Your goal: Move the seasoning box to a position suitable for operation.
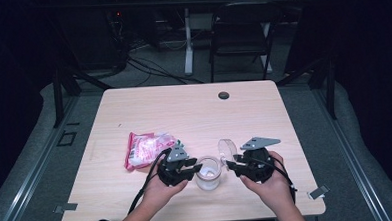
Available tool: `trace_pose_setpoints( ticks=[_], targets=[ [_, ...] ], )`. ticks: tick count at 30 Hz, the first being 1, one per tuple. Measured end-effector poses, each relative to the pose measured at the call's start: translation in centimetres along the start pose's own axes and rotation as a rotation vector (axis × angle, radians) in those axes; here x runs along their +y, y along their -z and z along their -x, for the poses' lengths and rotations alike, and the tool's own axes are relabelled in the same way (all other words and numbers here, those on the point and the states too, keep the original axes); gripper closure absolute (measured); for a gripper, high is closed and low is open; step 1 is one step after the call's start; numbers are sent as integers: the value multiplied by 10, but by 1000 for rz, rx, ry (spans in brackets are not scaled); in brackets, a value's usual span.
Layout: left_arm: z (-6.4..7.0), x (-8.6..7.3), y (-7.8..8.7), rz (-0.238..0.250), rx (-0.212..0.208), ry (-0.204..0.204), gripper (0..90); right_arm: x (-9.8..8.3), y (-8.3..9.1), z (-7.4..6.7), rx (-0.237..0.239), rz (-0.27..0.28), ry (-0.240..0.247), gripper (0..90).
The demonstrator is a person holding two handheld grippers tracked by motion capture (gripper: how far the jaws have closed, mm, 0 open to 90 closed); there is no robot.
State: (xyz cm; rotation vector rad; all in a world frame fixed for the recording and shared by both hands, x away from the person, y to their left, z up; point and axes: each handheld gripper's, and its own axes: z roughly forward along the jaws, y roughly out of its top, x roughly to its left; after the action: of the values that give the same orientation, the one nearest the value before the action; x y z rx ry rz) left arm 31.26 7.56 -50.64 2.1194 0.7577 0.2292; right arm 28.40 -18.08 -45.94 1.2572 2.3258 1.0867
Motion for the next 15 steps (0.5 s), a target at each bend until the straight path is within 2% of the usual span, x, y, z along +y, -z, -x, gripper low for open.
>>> trace_pose_setpoints(
  ticks=[7,15],
  targets=[
    [0,0,0,1,0,4,691,-1,-5,0,-2,-19,2,642],
    [0,-1,-1,6,-8,20,662,-3,-12,1,7,-15,-7,633]
  ],
)
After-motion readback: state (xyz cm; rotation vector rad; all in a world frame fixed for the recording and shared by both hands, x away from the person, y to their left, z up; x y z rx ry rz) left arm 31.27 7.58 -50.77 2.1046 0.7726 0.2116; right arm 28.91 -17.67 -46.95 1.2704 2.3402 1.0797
